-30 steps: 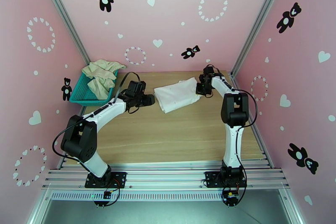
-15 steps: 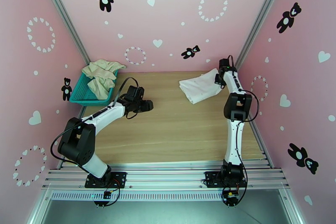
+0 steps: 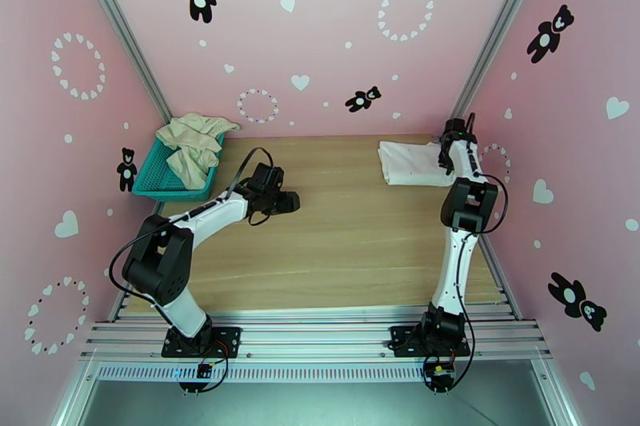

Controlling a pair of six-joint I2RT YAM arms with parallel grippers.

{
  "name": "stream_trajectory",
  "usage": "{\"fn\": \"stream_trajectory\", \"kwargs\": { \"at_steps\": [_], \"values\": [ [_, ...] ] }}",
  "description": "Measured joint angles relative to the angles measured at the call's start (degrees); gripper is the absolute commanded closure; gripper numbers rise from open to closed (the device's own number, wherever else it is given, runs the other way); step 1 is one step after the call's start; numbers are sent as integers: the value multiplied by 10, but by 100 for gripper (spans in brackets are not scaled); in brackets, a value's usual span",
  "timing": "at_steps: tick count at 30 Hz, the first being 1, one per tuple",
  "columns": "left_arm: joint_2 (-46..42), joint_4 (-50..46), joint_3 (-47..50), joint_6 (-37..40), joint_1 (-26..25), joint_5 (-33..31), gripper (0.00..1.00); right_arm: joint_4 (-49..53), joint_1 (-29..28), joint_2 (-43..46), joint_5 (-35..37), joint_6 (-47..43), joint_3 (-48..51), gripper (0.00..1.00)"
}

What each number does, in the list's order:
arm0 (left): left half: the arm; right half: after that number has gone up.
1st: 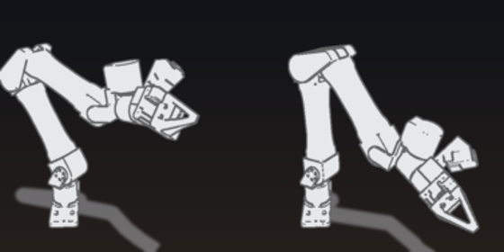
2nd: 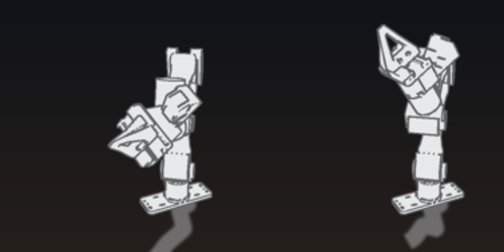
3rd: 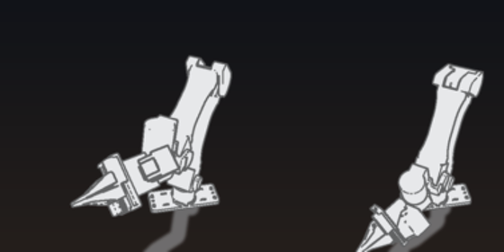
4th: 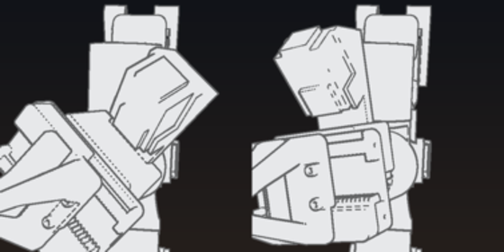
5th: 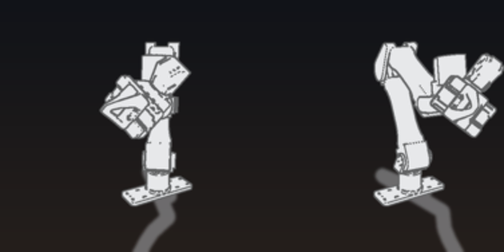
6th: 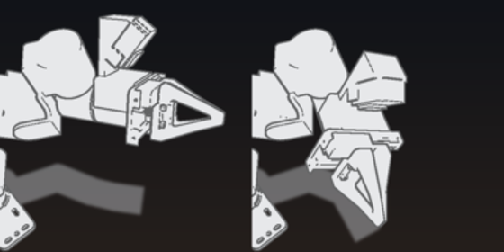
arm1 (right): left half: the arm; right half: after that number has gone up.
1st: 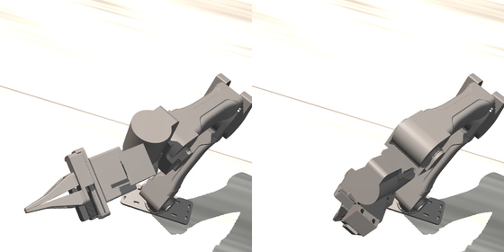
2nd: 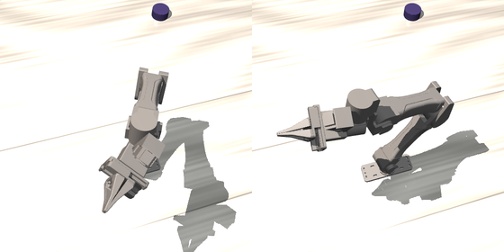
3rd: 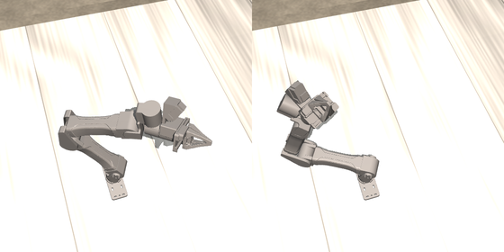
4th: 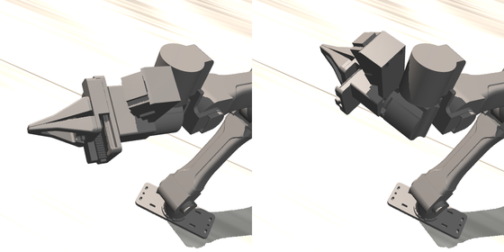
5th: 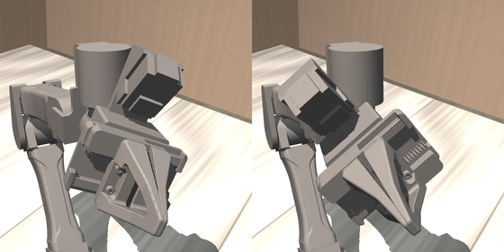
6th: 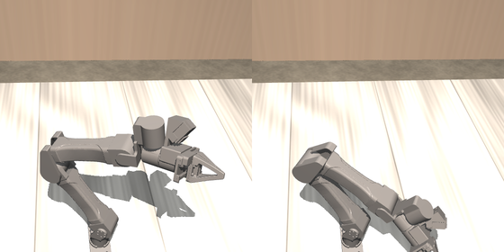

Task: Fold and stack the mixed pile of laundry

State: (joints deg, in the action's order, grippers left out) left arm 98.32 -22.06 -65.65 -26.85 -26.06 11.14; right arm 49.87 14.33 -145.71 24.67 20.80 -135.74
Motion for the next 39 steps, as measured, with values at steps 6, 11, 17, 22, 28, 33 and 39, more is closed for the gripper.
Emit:
{"fn": "stream_trajectory", "kwargs": {
  "at_steps": [6,11,17,22,28,33,39],
  "values": [
    [2,-2,-3,0,-4,0,36,-11,-28,51,51,-20,91,31],
    [2,-10,-3,0,-4,0,36,-29,-55,134,89,-38,184,27],
    [2,-12,-6,0,-8,0,35,-47,-77,228,35,-24,259,29],
    [2,-12,-6,0,-8,0,34,-70,-78,286,-61,9,384,25],
    [2,-16,-16,0,-12,0,34,-78,-78,254,-123,-1,429,17],
    [0,-7,-19,0,-15,-1,34,-70,-71,171,-156,-9,341,17],
    [-20,7,-10,-9,-15,-21,34,-34,-59,51,-188,-9,151,17]
  ]
}}
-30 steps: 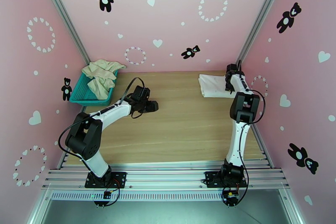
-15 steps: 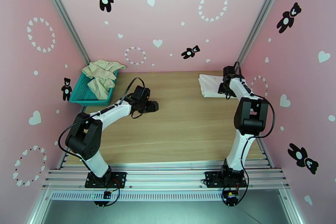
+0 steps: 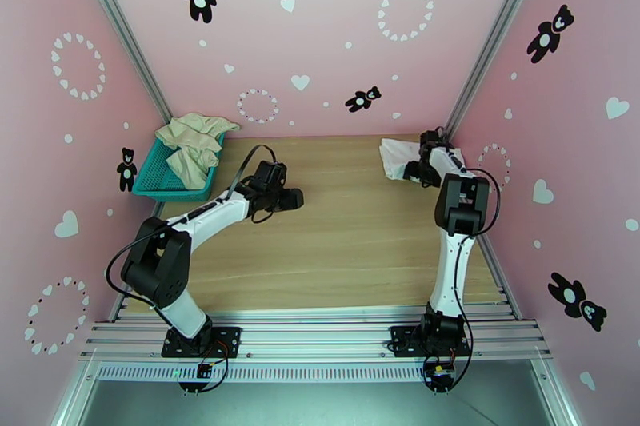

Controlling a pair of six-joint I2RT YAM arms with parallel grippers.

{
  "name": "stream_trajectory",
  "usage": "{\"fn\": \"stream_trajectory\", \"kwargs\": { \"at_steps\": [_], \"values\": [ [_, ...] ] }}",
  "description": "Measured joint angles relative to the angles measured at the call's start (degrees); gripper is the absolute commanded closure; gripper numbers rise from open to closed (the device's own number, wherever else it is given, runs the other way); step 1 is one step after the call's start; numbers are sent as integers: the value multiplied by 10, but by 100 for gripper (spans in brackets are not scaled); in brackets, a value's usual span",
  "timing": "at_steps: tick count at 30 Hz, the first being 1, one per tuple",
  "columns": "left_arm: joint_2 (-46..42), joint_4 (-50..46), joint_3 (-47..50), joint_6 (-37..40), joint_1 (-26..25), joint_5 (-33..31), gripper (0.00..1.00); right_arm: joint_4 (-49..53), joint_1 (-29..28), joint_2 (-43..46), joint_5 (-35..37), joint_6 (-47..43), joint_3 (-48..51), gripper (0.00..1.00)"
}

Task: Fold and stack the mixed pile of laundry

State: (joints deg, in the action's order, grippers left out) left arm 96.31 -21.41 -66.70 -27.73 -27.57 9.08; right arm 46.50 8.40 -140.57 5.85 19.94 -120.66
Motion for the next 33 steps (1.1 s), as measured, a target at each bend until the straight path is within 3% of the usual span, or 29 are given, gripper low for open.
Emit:
{"fn": "stream_trajectory", "kwargs": {
  "at_steps": [6,15,18,24,29,31,33],
  "values": [
    [-2,-11,-16,-2,0,-10,33,34,3,-101,-33,-5,-173,16],
    [-2,-22,-50,-2,0,-27,33,35,5,-103,-48,-20,-177,16],
    [-2,-27,-50,0,0,-36,32,1,3,-43,-48,-29,-71,15],
    [-18,-31,-27,22,0,-55,31,-68,-11,162,-22,-51,215,15],
    [-88,-2,47,40,6,-71,31,-216,-36,429,-16,-76,512,13],
    [-113,23,78,42,15,-82,30,-303,-44,542,-21,-93,640,2],
    [-134,51,112,42,24,-93,29,-400,-50,644,-25,-106,767,1]
  ]
}}
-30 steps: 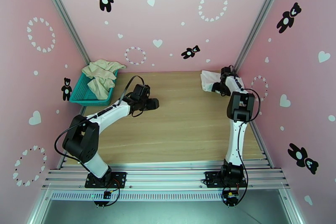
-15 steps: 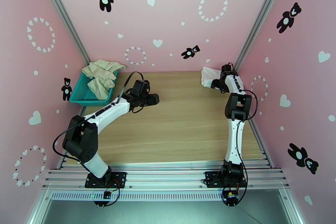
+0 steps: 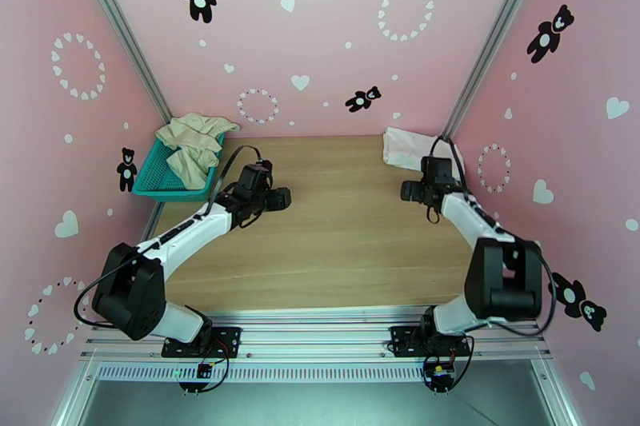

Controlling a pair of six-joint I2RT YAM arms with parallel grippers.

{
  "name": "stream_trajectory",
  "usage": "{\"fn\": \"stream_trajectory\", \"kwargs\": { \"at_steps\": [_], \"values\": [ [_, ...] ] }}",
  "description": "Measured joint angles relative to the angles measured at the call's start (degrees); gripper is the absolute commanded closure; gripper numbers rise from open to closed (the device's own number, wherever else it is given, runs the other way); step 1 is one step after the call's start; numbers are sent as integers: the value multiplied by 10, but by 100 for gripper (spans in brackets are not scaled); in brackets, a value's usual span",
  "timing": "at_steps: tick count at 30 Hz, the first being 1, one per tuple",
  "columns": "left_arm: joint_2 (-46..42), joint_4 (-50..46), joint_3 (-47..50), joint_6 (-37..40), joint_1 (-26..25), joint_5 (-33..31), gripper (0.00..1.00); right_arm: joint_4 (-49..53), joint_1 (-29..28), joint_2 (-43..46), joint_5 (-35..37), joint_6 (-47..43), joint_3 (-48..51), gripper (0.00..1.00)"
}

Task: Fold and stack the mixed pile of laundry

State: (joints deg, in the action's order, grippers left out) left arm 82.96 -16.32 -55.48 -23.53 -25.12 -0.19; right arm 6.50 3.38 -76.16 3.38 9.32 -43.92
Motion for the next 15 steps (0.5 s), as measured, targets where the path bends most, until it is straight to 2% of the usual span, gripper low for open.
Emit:
{"fn": "stream_trajectory", "kwargs": {
  "at_steps": [2,5,9,15],
  "values": [
    [-19,26,38,0,10,-6,28,-105,-5,83,-2,-10,123,1],
    [-30,42,69,0,22,-8,27,-186,-5,116,7,-18,216,1],
    [-45,59,96,4,34,-10,25,-309,-4,96,8,-19,260,1],
    [-88,69,136,4,52,-25,22,-442,-4,-5,-25,-14,261,1]
  ]
}}
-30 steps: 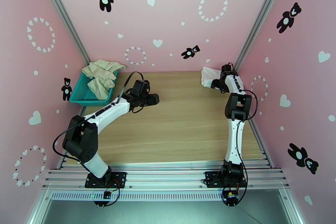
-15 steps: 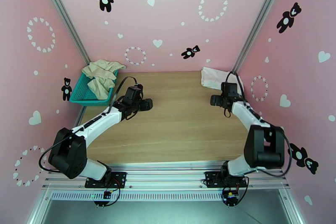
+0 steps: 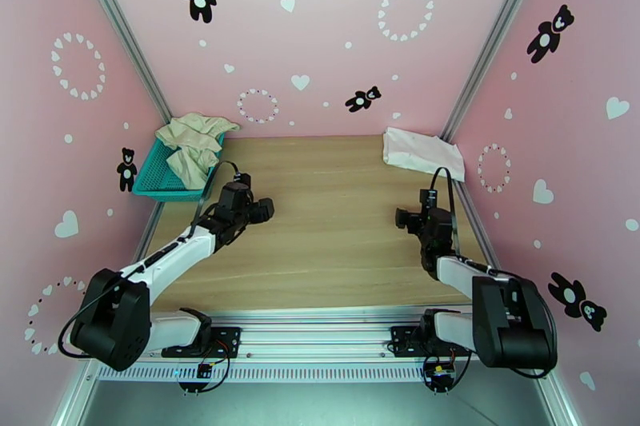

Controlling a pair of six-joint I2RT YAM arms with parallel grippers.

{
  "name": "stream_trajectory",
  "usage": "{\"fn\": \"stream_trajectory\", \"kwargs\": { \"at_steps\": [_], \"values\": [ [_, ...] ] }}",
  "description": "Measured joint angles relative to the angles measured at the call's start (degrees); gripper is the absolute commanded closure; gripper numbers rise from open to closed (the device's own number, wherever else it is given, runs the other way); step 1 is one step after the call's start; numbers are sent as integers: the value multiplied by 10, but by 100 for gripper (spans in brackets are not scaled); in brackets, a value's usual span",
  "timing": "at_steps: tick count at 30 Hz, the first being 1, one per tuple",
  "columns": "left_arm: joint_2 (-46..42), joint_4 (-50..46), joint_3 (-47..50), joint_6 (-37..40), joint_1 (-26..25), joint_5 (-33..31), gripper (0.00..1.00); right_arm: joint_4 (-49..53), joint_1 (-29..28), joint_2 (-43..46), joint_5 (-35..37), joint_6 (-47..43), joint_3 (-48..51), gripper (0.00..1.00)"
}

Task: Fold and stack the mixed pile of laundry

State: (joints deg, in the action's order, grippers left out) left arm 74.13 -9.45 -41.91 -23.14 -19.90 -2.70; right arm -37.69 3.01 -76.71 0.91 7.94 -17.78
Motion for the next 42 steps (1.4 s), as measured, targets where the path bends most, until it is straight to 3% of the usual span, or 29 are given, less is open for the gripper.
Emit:
{"fn": "stream_trajectory", "kwargs": {
  "at_steps": [8,13,22,28,35,39,42],
  "values": [
    [-47,0,26,21,26,-43,19,-44,-30,-96,-9,-21,-58,1],
    [-122,37,66,54,38,-94,17,-49,-43,-108,-16,-37,-59,1],
    [-196,146,202,134,137,-174,11,-54,-43,-108,-16,-41,-59,1],
    [-176,242,262,168,194,-152,11,-54,-43,-108,-16,-41,-59,1],
    [-115,353,268,185,204,-97,12,-54,-43,-108,-16,-41,-59,1],
    [-101,372,266,182,204,-83,3,-54,-43,-108,-16,-41,-59,1],
    [-101,319,229,161,210,-93,2,-54,-43,-108,-16,-41,-59,1]
  ]
}}
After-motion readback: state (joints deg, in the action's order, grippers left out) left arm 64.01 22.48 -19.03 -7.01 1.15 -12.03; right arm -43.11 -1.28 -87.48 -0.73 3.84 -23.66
